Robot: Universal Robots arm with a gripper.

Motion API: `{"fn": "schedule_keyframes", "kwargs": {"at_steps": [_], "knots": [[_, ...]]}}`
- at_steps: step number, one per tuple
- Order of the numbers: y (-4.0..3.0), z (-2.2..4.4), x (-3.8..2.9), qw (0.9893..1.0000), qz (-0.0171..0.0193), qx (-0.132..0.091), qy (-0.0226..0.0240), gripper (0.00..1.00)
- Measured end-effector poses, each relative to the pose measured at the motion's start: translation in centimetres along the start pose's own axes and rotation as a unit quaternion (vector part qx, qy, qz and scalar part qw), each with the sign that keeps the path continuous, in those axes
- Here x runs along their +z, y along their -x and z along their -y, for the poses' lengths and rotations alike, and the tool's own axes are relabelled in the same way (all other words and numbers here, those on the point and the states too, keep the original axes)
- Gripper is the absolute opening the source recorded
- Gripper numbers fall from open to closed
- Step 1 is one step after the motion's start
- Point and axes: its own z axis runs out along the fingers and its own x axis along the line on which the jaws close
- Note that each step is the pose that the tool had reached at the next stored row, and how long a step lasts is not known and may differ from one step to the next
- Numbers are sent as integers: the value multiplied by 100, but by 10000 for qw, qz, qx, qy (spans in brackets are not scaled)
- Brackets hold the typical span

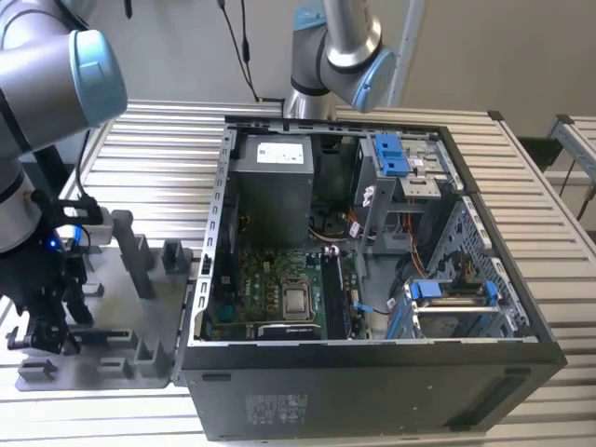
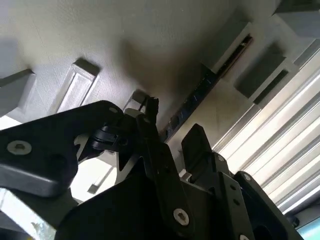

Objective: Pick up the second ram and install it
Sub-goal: 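Pick up the second ram and move it above second insertion slot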

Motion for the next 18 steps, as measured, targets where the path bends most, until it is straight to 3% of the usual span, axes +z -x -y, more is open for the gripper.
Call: {"fn": "schedule_keyframes", "kwargs": {"at_steps": [11,18], "knots": [[-32,0,5,10000,10,2,-2,48],[-38,1,-65,10000,28,77,15,48]]}}
